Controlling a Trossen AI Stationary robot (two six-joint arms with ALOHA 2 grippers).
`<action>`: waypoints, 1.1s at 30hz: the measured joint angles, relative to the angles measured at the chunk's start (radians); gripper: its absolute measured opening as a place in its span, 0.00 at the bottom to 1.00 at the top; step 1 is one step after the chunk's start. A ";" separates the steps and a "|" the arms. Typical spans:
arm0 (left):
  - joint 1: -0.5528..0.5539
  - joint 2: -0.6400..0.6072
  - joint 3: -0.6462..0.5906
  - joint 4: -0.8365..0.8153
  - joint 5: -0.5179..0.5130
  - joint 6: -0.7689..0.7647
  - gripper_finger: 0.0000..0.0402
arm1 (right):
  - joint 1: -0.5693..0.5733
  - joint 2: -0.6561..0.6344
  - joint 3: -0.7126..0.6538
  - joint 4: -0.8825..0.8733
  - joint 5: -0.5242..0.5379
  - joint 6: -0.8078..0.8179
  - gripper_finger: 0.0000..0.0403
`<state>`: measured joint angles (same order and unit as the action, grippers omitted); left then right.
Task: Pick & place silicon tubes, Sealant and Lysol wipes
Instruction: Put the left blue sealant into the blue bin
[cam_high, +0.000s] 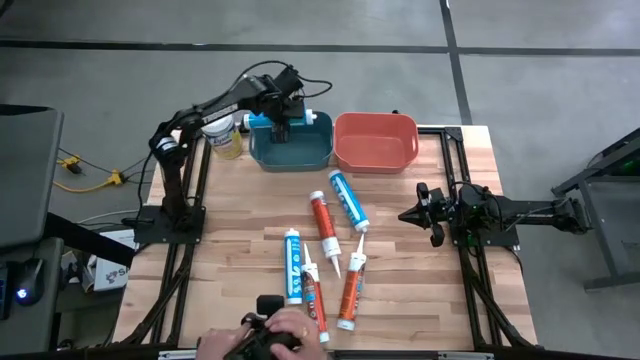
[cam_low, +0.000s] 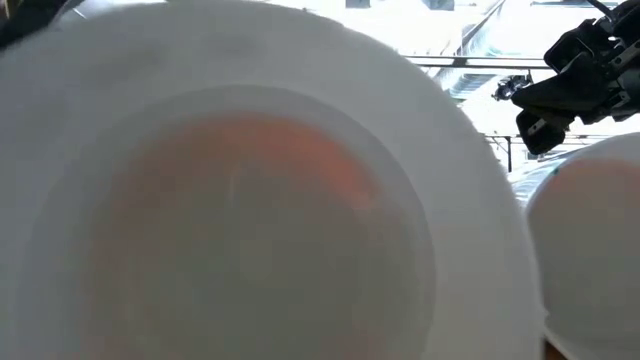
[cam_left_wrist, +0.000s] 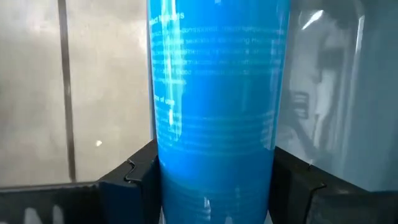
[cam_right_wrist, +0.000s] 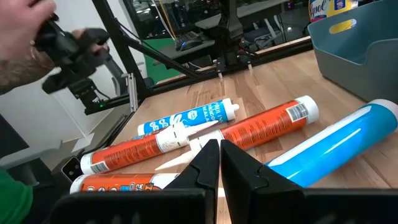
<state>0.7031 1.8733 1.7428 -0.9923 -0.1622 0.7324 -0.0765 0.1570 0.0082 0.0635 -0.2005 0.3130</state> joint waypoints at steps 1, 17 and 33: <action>-0.002 0.012 0.000 0.013 -0.006 0.004 0.48 | 0.000 0.000 0.000 0.000 0.000 0.000 0.03; 0.010 0.117 0.001 0.086 -0.011 0.072 0.48 | 0.000 0.000 0.000 0.000 0.000 0.000 0.03; -0.011 0.161 0.000 0.083 -0.008 0.001 0.48 | 0.000 0.000 0.000 0.000 0.000 0.000 0.03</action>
<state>0.6922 2.0346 1.7428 -0.9091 -0.1698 0.7337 -0.0765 0.1569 0.0084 0.0635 -0.2005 0.3130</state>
